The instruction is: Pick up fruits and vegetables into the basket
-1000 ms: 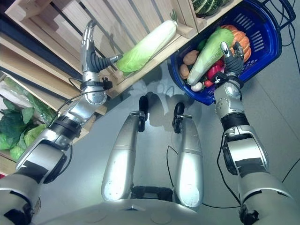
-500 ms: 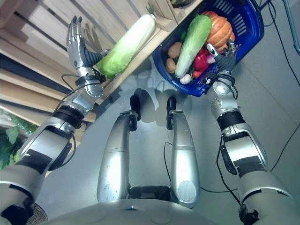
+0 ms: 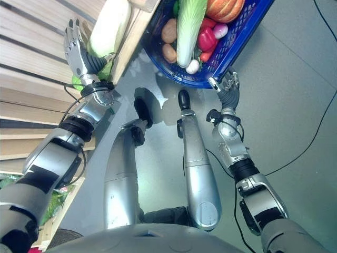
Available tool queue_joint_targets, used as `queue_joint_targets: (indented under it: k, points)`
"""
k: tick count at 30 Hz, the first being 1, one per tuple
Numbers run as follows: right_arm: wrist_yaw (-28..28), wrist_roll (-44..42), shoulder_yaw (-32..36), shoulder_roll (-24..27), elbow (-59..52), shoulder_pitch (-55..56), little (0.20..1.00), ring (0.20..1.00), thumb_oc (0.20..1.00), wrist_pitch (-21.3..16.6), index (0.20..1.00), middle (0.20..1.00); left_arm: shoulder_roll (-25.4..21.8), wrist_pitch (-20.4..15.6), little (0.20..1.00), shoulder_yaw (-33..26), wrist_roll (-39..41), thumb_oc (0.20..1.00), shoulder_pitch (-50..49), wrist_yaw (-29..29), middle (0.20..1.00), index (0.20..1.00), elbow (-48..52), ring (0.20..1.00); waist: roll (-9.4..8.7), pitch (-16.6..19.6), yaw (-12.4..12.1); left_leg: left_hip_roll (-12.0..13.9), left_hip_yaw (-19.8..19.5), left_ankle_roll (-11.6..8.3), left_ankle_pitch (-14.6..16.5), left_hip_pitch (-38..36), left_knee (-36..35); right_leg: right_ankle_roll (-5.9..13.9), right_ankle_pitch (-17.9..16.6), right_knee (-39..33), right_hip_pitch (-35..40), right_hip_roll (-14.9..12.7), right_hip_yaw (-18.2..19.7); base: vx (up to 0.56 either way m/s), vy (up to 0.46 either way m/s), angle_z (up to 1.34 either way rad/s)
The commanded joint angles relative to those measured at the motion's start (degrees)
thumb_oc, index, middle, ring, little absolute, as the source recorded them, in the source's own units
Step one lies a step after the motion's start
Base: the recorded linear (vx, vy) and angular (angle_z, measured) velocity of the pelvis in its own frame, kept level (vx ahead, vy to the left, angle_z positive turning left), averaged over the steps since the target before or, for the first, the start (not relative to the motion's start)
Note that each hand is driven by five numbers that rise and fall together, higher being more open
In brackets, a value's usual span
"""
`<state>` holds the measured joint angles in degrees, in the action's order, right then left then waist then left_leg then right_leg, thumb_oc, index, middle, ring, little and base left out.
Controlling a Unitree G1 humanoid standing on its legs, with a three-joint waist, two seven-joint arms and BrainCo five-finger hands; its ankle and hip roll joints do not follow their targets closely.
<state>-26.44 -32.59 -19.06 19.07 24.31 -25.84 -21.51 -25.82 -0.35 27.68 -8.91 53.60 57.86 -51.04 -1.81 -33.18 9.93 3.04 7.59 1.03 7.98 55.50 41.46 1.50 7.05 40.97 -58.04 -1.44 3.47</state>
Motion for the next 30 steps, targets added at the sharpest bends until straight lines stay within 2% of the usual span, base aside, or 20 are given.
queue_joint_targets:
  k: [1,4,15,17,19,20,22,23,24,30]
  points:
    - [1.74,-0.38,-0.92,-0.91,-5.6,2.66,1.0,1.0,1.0,-3.67,1.0,1.0,0.56,-1.71,1.0,-2.05,0.39,1.0,-1.46,3.41,1.0,1.0,-1.13,1.0,-1.94,3.38,-1.08,-2.81,-0.85,-3.55,0.3,-1.27,-5.05,1.71,-0.29,-2.36,3.41,1.37,-5.31,-0.02,-0.002,-0.08]
    - [2.68,-0.85,-2.08,-1.63,-6.63,2.66,1.0,1.0,1.0,-3.46,1.0,1.0,0.65,1.93,1.0,-2.26,0.97,1.0,-1.83,4.03,1.0,1.0,-1.87,1.0,-2.1,3.38,-1.13,-2.67,-0.68,-3.68,-0.66,-1.76,-6.25,1.59,-0.82,-3.76,4.06,1.29,-5.54,-0.03,-0.027,-0.02]
    - [1.85,0.07,-3.34,-3.54,-10.22,1.69,1.0,1.0,1.0,-3.18,1.0,1.0,1.73,14.7,1.0,-2.86,6.69,1.0,-1.87,5.77,1.0,1.0,-5.02,1.0,-1.97,3.38,-1.58,-2.58,-0.98,-3.71,-1.27,-0.49,-5.47,1.35,-1.18,-3.35,3.04,0.74,-6.25,0.0,-0.009,0.0]
    - [2.25,0.04,-3.4,-4.01,-10.92,1.5,1.0,1.0,1.0,-3.6,1.0,1.0,2.15,18.26,1.0,-2.83,6.18,1.0,-2.24,5.05,1.0,1.0,-5.17,1.0,-1.85,3.38,-1.75,-2.62,-1.07,-3.71,-1.37,-0.22,-5.49,1.32,-1.29,-3.44,2.79,0.58,-6.36,0.0,0.0,0.0]
    - [3.35,-1.73,-3.39,-4.31,-11.55,1.38,1.0,1.0,1.0,-3.68,1.0,1.0,2.3,19.44,1.0,-2.66,7.08,1.0,-2.42,5.73,1.0,1.0,-4.97,1.0,-1.76,3.38,-1.82,-2.59,-0.97,-3.67,-1.49,0.09,-5.41,1.26,-1.41,-3.35,2.48,0.57,-6.36,0.0,-0.012,0.05]
    - [5.13,-6.45,-3.32,-4.85,-11.76,1.45,1.0,1.0,1.0,-4.53,1.0,1.0,2.32,20.24,1.0,-2.71,6.57,1.0,-2.52,5.69,1.0,1.0,-4.97,1.0,-1.69,3.38,-1.96,-2.75,-1.06,-3.68,-1.48,0.43,-5.14,1.28,-1.4,-3.02,2.14,0.56,-6.43,0.01,-0.013,0.05]
    - [5.5,-6.09,-3.23,-5.04,-11.77,1.67,1.0,1.0,1.0,-4.96,1.0,1.0,2.02,20.32,1.0,-2.63,6.47,1.0,-2.46,5.28,1.0,1.0,-5.18,1.0,-1.66,3.38,-2.0,-2.77,-1.11,-3.69,-1.43,0.64,-4.91,1.3,-1.43,-2.89,1.97,0.47,-6.5,0.0,-0.007,0.02]
    - [5.56,-5.65,-3.16,-5.08,-11.88,1.54,1.0,1.0,1.0,-5.12,1.0,1.0,1.82,20.49,0.529,-2.58,6.1,0.529,-2.2,4.69,0.529,0.529,-5.23,0.529,-1.61,3.38,-2.0,-2.72,-1.07,-3.68,-1.67,1.21,-4.8,1.27,-1.72,-2.8,1.39,0.37,-6.55,0.0,0.0,0.0]
    - [5.49,-5.82,-3.35,-5.16,-12.23,2.0,1.0,1.0,1.0,-5.08,1.0,1.0,1.8,20.79,0.2,-2.44,5.98,0.2,-2.5,4.53,0.2,0.2,-5.09,0.2,-1.64,3.38,-2.04,-2.65,-0.99,-3.66,-1.37,0.97,-4.55,1.29,-1.5,-2.6,1.62,0.32,-6.6,0.0,0.0,0.0]
    - [6.4,-5.01,-3.63,-5.09,-12.74,2.27,1.0,1.0,1.0,-5.46,1.0,1.0,1.49,22.26,0.2,-1.36,2.47,0.2,-2.39,4.32,0.2,0.2,-4.7,0.2,-1.66,3.38,-2.12,-2.57,-0.99,-3.53,-1.64,1.1,-4.74,1.28,-1.57,-2.21,1.29,0.41,-6.54,0.0,0.0,0.0]
